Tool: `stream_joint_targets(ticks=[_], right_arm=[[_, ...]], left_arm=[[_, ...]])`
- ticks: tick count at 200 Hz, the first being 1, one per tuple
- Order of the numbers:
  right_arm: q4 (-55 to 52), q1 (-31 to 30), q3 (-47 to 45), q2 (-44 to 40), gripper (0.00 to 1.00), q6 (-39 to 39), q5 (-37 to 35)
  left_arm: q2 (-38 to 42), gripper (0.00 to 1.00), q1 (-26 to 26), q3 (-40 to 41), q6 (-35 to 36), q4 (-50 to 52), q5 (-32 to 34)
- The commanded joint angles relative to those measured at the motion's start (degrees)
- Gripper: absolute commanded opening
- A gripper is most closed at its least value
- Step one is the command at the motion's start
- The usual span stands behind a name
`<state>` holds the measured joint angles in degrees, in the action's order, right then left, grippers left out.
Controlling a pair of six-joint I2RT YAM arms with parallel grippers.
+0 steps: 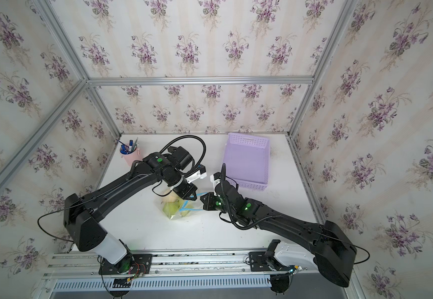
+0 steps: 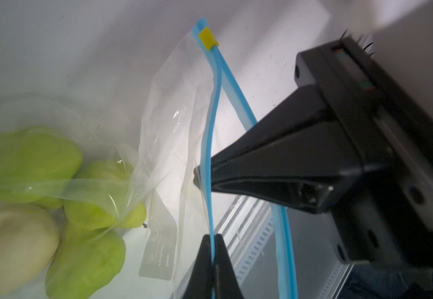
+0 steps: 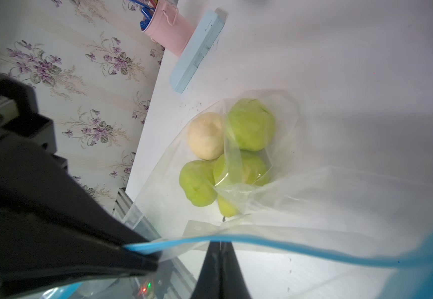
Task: Open the zip-top bag and take out the pear
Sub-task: Open the zipper of the food storage bag at the center of the board.
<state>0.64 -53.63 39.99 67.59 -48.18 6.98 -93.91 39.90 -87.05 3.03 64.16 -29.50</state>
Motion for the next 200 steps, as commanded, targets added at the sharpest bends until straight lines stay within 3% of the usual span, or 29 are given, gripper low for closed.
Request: stream_joint_targets(ticks=[1, 25, 70, 118, 169, 200], right_arm=[[1.3, -0.1, 3.1, 1.1, 0.0, -2.4, 6.0], [-0.8, -0.2, 7.0, 5.1, 0.0, -6.5, 12.1], [0.0, -0.3, 7.6, 7.0, 0.01, -13.3, 15.7], [5.1, -1.7, 3.4, 5.9, 0.04, -18.6, 16.2], [16.4, -5.6, 3.4, 9.8, 0.15, -26.4, 17.2], [16.1, -6.0, 2.2, 12.7, 0.18, -28.2, 15.8]], left_arm=[[1.5, 0.0, 0.0, 0.4, -4.6, -0.3, 0.0], [5.9, 0.0, -0.1, 1.6, -12.2, -4.7, 3.8], [14.9, 0.0, 0.5, 8.5, -25.2, -15.2, 7.5], [21.1, 0.0, 0.7, 9.3, -29.7, -16.3, 14.5], [24.5, 0.0, 3.4, 10.2, -35.9, -20.0, 15.6], [25.8, 0.0, 5.2, 11.1, -38.7, -22.4, 14.8]])
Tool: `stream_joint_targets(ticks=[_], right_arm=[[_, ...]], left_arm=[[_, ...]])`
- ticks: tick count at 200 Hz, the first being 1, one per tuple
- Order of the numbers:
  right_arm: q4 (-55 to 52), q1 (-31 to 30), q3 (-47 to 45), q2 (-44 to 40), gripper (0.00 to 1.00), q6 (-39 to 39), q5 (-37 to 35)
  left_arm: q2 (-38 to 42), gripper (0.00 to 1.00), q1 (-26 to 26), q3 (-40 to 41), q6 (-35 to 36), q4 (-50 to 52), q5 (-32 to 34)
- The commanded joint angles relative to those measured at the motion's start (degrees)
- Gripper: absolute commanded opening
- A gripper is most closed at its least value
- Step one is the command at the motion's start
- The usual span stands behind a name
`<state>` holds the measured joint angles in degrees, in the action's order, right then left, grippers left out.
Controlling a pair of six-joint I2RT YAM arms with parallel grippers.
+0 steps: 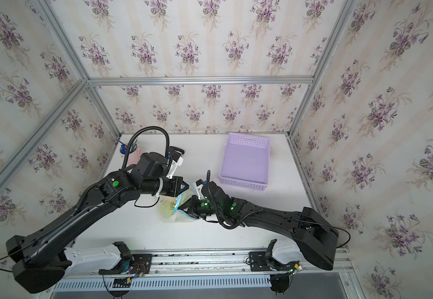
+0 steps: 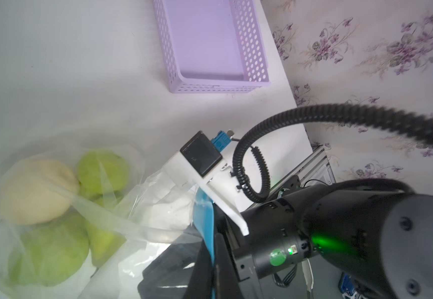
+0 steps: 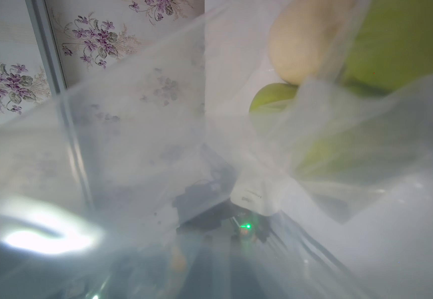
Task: Open the zip-top bag and take out the pear
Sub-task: Open the zipper of the food storage bag at the center of the board.
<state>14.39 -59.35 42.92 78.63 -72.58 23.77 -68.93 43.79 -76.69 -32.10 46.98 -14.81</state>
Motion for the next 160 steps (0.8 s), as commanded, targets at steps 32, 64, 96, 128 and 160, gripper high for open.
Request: stream_joint_targets(ticks=[32, 64, 96, 128, 160], right_arm=[[-0.9, 0.0, 0.2, 4.1, 0.2, -3.0, -2.2], [-11.6, 0.1, 2.2, 7.1, 0.21, 3.2, -2.3], [-24.6, 2.7, 6.2, 8.0, 0.22, 10.5, -7.4], [-33.2, 8.5, 15.0, 12.2, 0.25, 20.1, -8.8], [-41.4, 14.8, 28.0, 22.7, 0.26, 30.2, -8.8]], left_arm=[[2.4, 0.0, 3.2, 3.6, -4.8, -6.0, 2.0], [4.4, 0.0, 3.3, 6.4, -5.7, -7.3, 3.7], [6.5, 0.0, 2.9, 6.6, -5.9, -8.2, 9.4], [7.8, 0.0, 1.0, 2.1, -5.4, -3.3, 15.8], [8.3, 0.0, 1.3, 6.5, -11.0, -7.1, 13.9]])
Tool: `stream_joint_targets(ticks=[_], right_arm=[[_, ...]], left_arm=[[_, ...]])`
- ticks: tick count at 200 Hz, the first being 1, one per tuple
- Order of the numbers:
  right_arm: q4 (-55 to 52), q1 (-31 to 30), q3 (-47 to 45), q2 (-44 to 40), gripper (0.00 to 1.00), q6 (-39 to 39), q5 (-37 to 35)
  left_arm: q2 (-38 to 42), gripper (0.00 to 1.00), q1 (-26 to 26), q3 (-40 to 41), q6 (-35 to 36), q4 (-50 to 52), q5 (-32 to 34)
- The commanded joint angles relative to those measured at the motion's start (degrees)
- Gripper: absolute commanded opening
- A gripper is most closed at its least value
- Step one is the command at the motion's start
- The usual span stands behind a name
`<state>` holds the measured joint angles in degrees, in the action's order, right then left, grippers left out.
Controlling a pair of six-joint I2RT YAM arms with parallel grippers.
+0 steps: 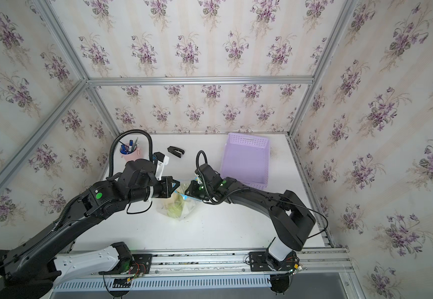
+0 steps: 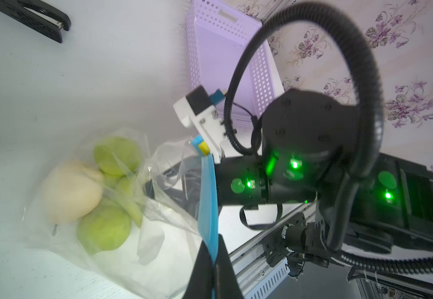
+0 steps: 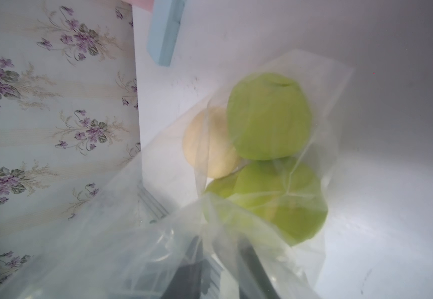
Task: Open the zip-top bag and take out the pear
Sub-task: Open the zipper of the food storage bag at the center of the board.
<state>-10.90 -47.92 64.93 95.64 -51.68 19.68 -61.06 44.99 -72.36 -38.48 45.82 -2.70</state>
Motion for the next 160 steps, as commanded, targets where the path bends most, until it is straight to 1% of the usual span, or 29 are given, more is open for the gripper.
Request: stream_joint_targets(ticks=[1, 17, 28, 35, 42, 52, 70, 90, 124, 146, 160], right_arm=[[-16.4, 3.6, 6.4, 6.0, 0.26, 9.6, -4.7], [-19.7, 4.9, 10.1, 7.7, 0.26, 12.9, -5.4], [-21.2, 5.8, 10.5, 6.7, 0.27, 14.7, -5.9], [-21.3, 6.6, 9.7, 5.3, 0.29, 15.8, -5.0], [-20.0, 7.5, 8.3, 3.5, 0.3, 16.8, -2.5], [-17.3, 8.6, 6.6, 1.4, 0.31, 17.8, 3.7], [-16.2, 8.8, 7.2, -0.5, 0.32, 19.1, 11.7], [-13.9, 8.9, 6.6, -1.8, 0.33, 17.0, 18.6], [-11.8, 8.8, 5.7, -4.3, 0.33, 13.4, 24.7], [-10.4, 8.5, 4.7, -5.7, 0.34, 11.0, 27.4], [-9.9, 7.7, 4.2, -6.2, 0.35, 9.5, 27.6]], left_arm=[[0.4, 0.0, 0.1, 2.4, -4.8, -6.2, 1.7], [0.6, 0.0, 0.9, 5.1, -7.0, -8.5, 2.9], [0.8, 0.0, 0.9, 5.5, -7.4, -8.7, 4.7], [0.7, 0.0, 1.0, 5.4, -7.0, -8.9, 5.7], [0.3, 0.0, 1.0, 5.0, -6.6, -8.9, 6.0], [-0.8, 0.0, 1.0, 4.5, -6.5, -8.7, 5.9], [-2.6, 0.0, 1.0, 3.7, -6.4, -8.7, 4.7], [-3.1, 0.0, 0.9, 4.2, -6.9, -9.2, 4.9], [-4.2, 0.0, 1.0, 4.0, -6.3, -9.1, 5.4], [-5.0, 0.0, 1.0, 4.0, -6.8, -9.7, 5.8], [-5.2, 0.0, 1.0, 4.2, -6.7, -10.4, 6.4]])
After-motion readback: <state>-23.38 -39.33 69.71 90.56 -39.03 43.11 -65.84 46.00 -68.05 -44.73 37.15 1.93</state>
